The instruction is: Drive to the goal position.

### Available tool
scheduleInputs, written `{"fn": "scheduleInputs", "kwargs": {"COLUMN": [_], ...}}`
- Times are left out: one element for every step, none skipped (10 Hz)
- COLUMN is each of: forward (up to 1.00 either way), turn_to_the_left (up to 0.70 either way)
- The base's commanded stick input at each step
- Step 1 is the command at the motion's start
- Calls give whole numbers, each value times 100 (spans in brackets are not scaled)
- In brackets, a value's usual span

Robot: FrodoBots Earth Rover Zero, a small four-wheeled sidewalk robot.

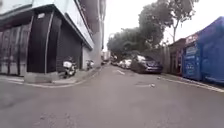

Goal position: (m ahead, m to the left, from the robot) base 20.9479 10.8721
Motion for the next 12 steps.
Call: {"fn": "scheduleInputs", "kwargs": {"forward": [70,70,70,70,70,70,70,70,70,70,70,70], "turn_to_the_left": [0,0,0,5,12,14,7,0,0,0,0,0]}}
